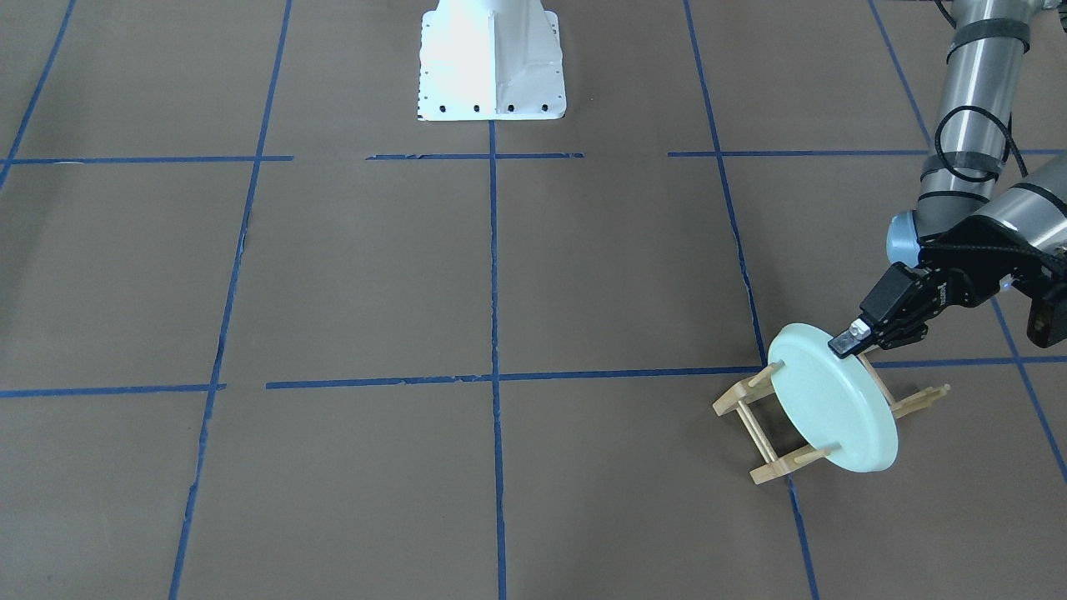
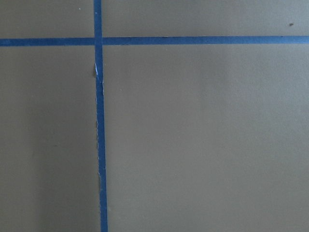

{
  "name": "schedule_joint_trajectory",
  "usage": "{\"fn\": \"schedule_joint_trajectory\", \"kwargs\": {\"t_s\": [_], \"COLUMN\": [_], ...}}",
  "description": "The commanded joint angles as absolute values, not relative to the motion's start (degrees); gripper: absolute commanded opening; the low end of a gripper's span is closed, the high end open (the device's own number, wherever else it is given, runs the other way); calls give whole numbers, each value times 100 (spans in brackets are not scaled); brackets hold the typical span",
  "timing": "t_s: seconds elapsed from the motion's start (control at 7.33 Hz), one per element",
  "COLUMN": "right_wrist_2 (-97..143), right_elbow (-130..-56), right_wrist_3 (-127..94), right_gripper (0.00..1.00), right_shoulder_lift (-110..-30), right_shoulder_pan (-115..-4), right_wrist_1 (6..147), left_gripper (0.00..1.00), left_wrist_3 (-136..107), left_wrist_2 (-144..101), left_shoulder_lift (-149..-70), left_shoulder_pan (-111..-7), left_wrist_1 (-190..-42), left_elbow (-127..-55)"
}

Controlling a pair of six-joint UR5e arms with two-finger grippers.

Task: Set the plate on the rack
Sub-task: 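Lower the upright plate with the left gripper into a rack slot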

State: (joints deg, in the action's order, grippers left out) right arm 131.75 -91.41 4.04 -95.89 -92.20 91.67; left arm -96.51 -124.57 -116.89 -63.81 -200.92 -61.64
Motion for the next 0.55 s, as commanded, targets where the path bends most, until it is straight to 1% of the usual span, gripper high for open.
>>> {"fn": "schedule_joint_trajectory", "kwargs": {"t_s": [0.0,0.14,0.41], "right_wrist_2": [13175,13175,13175], "right_elbow": [-9141,-9141,-9141], "right_wrist_3": [404,404,404], "right_gripper": [100,100,100], "right_shoulder_lift": [-9589,-9589,-9589], "right_shoulder_pan": [-9220,-9220,-9220], "right_wrist_1": [9167,9158,9167], "left_gripper": [85,100,100], "left_wrist_3": [-9650,-9659,-9703], "left_wrist_2": [-12454,-12454,-12454], "left_shoulder_lift": [-11689,-11689,-11689], "left_shoulder_pan": [-6372,-6363,-6381], "left_wrist_1": [-20074,-20066,-20057], "left_elbow": [-6170,-6187,-6292]}}
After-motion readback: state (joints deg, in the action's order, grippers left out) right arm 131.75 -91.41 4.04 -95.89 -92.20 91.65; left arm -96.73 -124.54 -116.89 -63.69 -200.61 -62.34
